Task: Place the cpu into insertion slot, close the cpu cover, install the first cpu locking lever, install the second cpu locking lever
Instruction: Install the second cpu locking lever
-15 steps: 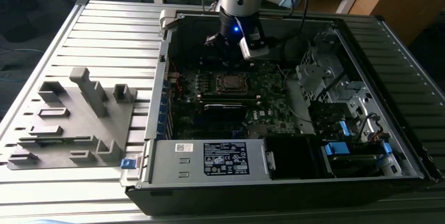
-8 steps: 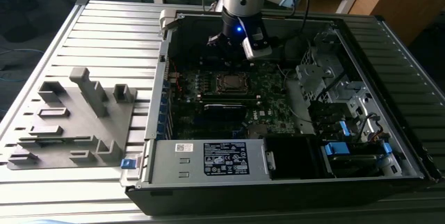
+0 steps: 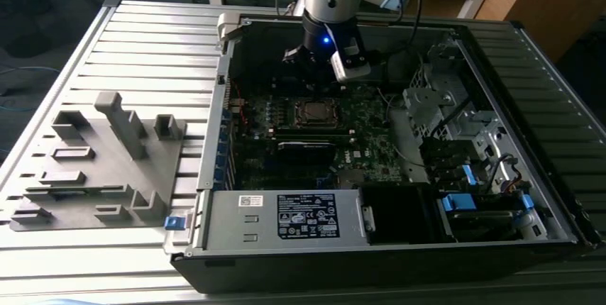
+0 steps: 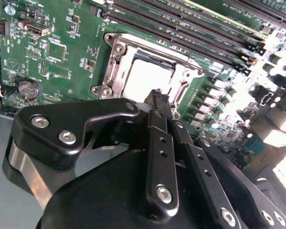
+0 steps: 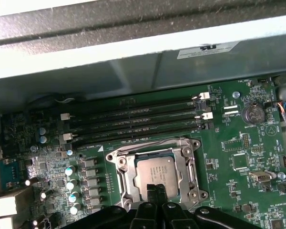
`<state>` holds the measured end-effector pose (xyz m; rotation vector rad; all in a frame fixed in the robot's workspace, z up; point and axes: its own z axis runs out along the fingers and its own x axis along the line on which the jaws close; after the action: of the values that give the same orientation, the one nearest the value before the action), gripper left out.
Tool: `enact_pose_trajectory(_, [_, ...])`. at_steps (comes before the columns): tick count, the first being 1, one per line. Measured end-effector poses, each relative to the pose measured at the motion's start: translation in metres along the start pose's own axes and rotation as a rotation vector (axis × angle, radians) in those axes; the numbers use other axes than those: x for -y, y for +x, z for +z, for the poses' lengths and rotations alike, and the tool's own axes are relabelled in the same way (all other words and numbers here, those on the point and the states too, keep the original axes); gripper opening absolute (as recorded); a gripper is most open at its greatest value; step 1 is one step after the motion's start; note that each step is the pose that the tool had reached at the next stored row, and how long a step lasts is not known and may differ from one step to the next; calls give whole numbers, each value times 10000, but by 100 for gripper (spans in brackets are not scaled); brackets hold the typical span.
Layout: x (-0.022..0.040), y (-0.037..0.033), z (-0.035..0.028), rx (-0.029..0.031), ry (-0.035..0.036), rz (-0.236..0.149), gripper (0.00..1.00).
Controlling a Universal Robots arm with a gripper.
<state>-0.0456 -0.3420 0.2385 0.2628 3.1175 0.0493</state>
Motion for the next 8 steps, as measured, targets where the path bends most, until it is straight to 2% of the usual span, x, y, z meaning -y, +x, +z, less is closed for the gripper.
enact_pose_trajectory(8, [16,-3,-1,0,1,-1,11])
